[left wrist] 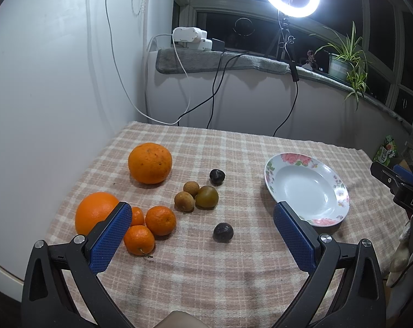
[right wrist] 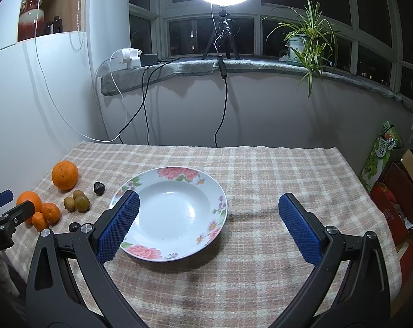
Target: Organize fruits
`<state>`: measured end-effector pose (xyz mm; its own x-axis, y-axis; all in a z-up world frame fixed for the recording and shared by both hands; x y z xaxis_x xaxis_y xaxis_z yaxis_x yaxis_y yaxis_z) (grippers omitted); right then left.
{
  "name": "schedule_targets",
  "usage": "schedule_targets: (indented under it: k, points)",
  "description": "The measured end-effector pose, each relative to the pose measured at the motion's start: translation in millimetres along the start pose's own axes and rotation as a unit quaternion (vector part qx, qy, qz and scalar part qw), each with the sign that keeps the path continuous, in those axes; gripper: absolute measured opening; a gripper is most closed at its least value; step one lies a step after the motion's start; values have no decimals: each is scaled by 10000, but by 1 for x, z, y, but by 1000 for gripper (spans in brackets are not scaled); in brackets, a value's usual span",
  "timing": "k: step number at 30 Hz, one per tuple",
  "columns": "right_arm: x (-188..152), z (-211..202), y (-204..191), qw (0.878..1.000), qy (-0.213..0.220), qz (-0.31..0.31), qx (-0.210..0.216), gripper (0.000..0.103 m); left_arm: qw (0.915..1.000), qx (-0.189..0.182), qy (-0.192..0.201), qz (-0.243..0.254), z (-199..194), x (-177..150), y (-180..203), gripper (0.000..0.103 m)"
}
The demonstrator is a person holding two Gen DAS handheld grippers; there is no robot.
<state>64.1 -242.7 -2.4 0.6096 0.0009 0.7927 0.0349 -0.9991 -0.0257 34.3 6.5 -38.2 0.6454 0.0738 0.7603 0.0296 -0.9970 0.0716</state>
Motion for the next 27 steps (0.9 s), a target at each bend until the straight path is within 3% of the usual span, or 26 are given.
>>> schedule_targets:
  k: [27]
  points:
    - [-3,15,-8,9998,-194,-77,55,103,9999,11,-139,-69,14,-2,-9,102]
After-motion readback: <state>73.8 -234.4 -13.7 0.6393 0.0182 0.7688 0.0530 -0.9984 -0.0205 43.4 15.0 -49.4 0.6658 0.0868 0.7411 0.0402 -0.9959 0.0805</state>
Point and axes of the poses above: each gripper's, at about its wrist camera, not at the fingertips, and z roughly the way its jaws point, y to its right, x to its top, the point moved 4 cm from there along z, roughly the way its jaws point, and after that the axes turned 4 degrees about -y, right-handed, at the moved point
